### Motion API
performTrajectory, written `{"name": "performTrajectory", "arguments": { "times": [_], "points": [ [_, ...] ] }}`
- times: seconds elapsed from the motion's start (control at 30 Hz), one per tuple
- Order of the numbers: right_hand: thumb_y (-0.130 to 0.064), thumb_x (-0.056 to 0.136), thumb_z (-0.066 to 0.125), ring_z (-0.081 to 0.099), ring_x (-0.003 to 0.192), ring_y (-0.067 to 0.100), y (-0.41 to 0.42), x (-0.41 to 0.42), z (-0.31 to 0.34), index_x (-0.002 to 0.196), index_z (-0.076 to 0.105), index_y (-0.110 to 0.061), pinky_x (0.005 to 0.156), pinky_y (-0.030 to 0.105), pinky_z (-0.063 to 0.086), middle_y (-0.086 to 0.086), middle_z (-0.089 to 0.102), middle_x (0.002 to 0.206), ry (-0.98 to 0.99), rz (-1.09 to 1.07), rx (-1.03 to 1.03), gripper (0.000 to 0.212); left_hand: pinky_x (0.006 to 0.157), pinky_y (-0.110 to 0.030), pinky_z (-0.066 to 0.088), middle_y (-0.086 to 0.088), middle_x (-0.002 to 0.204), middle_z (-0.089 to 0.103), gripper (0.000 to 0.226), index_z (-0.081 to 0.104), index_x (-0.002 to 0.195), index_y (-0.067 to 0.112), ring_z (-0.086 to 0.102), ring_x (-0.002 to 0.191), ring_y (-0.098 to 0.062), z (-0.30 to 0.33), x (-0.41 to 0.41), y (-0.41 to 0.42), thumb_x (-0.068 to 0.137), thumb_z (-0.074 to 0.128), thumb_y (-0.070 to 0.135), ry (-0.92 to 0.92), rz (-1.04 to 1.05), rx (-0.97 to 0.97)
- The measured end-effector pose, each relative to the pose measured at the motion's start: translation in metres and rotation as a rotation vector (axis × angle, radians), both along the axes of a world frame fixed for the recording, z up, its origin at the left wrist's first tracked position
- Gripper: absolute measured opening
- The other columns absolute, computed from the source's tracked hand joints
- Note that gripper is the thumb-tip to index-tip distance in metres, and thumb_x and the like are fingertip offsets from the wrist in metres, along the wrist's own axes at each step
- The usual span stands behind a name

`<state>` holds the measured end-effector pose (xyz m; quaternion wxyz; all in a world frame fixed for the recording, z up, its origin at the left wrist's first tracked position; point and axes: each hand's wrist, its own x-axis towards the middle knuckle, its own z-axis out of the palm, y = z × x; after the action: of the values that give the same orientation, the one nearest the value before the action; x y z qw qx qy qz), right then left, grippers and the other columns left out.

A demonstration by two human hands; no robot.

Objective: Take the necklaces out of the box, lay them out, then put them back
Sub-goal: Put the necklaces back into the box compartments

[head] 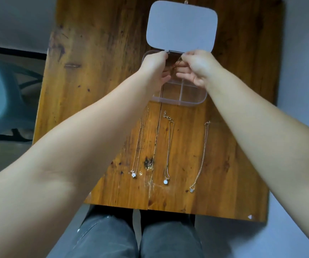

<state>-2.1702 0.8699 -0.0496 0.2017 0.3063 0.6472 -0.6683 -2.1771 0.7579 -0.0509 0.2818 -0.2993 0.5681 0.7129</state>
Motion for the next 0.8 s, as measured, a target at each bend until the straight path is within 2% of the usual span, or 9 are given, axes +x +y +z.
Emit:
{"name": "performTrajectory", "arguments": {
  "times": [0.07,0.13,0.2,0.27,0.43,0.5,0.63,0.73,0.8],
  "points": [
    [-0.006,0.097,0.045,0.059,0.115,0.026,0.001,0.007,-0.001,0.116,0.051,-0.008,0.095,0.04,0.052,0.015,0.058,0.122,0.061,0.031,0.121,0.021,0.074,-0.029,0.055,-0.012,0.096,0.062,0.024,0.053,0.116,0.002,0.064,0.084,-0.02,0.003,0.007,-0.01,0.095,0.044,0.009,0.104,-0.054,-0.068],
    [-0.007,0.095,0.048,0.063,0.103,0.018,-0.005,0.027,0.004,0.103,0.053,-0.014,0.086,0.035,0.056,0.01,0.061,0.112,0.14,0.111,0.225,0.012,0.061,-0.024,0.055,-0.007,0.08,0.065,0.022,0.061,0.103,0.005,0.064,0.065,-0.013,0.003,0.018,-0.03,0.093,0.041,0.006,0.311,-0.157,-0.206],
    [-0.007,0.094,0.048,0.066,0.093,0.014,-0.016,0.058,0.007,0.099,0.053,-0.015,0.073,0.028,0.059,0.006,0.062,0.102,0.171,0.234,0.242,0.011,0.054,-0.02,0.049,0.0,0.069,0.063,0.026,0.063,0.088,0.013,0.058,0.056,-0.007,-0.001,0.034,-0.056,0.089,0.039,0.004,0.483,-0.267,-0.369],
    [-0.005,0.095,0.047,0.067,0.088,0.013,-0.029,0.094,0.003,0.097,0.055,-0.015,0.064,0.023,0.058,0.004,0.063,0.098,0.15,0.319,0.24,0.013,0.052,-0.018,0.046,0.002,0.067,0.062,0.027,0.063,0.081,0.019,0.056,0.054,-0.006,-0.011,0.053,-0.082,0.088,0.04,0.005,0.52,-0.335,-0.471],
    [-0.006,0.095,0.042,0.064,0.078,0.01,-0.041,0.166,-0.02,0.096,0.058,-0.018,0.057,0.02,0.051,0.002,0.065,0.097,0.017,0.244,0.442,0.02,0.062,-0.018,0.043,0.006,0.077,0.063,0.022,0.062,0.086,0.022,0.057,0.069,-0.007,-0.036,0.095,-0.109,0.09,0.044,0.01,0.492,-0.582,-0.562],
    [-0.011,0.095,0.044,0.061,0.076,0.013,-0.042,0.191,-0.027,0.099,0.059,-0.016,0.056,0.019,0.045,0.003,0.064,0.095,-0.019,0.232,0.6,0.016,0.07,-0.016,0.042,0.007,0.09,0.063,0.019,0.064,0.094,0.021,0.058,0.083,-0.008,-0.04,0.105,-0.1,0.091,0.047,0.011,0.614,-0.758,-0.615],
    [-0.033,0.093,0.053,0.056,0.08,0.013,-0.056,0.241,-0.038,0.112,0.054,-0.015,0.054,0.018,0.038,-0.002,0.057,0.101,-0.162,0.366,0.846,0.027,0.082,-0.038,0.049,-0.011,0.118,0.058,0.028,0.056,0.119,0.01,0.053,0.108,-0.027,-0.049,0.109,-0.062,0.092,0.047,0.009,1.029,-1.07,-0.77],
    [-0.044,0.089,0.055,0.056,0.086,0.016,-0.075,0.276,-0.044,0.113,0.049,-0.017,0.056,0.025,0.043,-0.002,0.052,0.106,-0.252,0.434,0.932,0.036,0.083,-0.042,0.045,-0.016,0.129,0.047,0.038,0.044,0.128,0.006,0.044,0.116,-0.034,-0.059,0.101,-0.04,0.091,0.051,0.014,1.101,-1.266,-0.948],
    [-0.039,0.09,0.056,0.053,0.077,0.016,-0.086,0.291,-0.049,0.105,0.05,-0.017,0.049,0.021,0.034,-0.001,0.053,0.104,-0.248,0.434,0.961,0.027,0.08,-0.04,0.041,-0.017,0.124,0.047,0.031,0.047,0.119,0.004,0.043,0.113,-0.034,-0.064,0.095,-0.035,0.089,0.054,0.01,1.145,-1.365,-1.054]
  ]
}}
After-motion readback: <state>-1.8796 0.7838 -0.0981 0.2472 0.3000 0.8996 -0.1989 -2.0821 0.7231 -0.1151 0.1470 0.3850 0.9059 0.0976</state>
